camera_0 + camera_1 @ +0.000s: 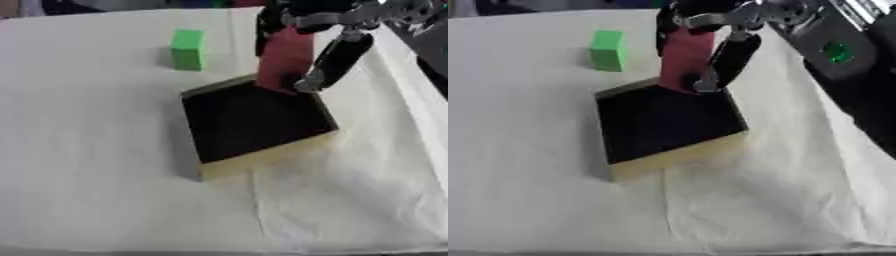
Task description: Pick up objects on the table and place them in the box.
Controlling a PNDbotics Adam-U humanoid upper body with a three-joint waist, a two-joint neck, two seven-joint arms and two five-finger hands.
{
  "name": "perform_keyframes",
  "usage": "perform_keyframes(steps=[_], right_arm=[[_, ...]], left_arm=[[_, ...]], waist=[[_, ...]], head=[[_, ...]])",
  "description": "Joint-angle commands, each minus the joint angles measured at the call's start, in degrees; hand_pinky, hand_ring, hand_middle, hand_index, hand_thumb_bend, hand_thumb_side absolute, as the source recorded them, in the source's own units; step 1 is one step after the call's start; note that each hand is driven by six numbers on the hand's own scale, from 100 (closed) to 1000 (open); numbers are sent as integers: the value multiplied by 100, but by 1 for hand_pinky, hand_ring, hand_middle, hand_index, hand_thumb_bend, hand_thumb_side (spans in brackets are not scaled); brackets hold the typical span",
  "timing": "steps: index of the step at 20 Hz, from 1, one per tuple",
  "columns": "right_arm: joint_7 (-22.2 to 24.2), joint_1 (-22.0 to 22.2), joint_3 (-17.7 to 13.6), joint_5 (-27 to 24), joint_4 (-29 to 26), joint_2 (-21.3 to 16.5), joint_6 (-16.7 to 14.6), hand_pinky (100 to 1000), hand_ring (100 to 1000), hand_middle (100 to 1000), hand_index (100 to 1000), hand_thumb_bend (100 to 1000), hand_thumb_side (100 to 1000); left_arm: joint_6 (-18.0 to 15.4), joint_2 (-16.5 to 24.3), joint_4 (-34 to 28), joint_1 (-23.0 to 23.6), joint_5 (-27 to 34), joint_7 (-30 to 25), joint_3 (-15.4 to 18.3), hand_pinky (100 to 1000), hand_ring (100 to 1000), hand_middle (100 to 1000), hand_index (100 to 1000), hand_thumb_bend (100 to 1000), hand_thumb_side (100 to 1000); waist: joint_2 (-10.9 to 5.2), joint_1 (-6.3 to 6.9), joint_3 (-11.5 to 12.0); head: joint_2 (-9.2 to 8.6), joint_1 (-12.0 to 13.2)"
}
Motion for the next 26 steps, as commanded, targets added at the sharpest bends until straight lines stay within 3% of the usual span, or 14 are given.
perform_keyframes(steps=[1,15,18,20,23,26], right_arm=[[-134,-38,-7,214,138,72,-28,593,637,538,642,100,312],[-210,153,293,205,792,497,-160,602,638,548,686,100,373],[-163,155,334,218,816,499,-261,629,660,586,740,100,402],[-125,149,350,306,767,484,-454,653,684,621,785,228,422],[-103,152,347,462,752,471,-739,672,718,671,823,300,441],[-100,154,349,690,770,469,-952,734,798,778,916,425,480]], left_arm=[[-8,110,-81,-62,16,-21,17,747,645,677,866,149,799],[-9,66,-81,-77,44,-32,10,746,644,676,863,146,801],[-4,62,-81,-75,44,-30,10,746,644,677,863,146,801],[-4,64,-81,-77,42,-26,12,746,645,677,863,146,800],[-2,61,-81,-79,41,-24,13,746,645,677,863,145,802],[-1,59,-81,-80,40,-22,14,745,645,677,863,146,801]], waist=[[-107,8,30],[-77,26,109],[-70,23,107],[-69,22,104],[-68,22,98],[-68,22,93]], head=[[50,-33],[26,-129],[32,-126],[35,-124],[30,-124],[30,-125]])
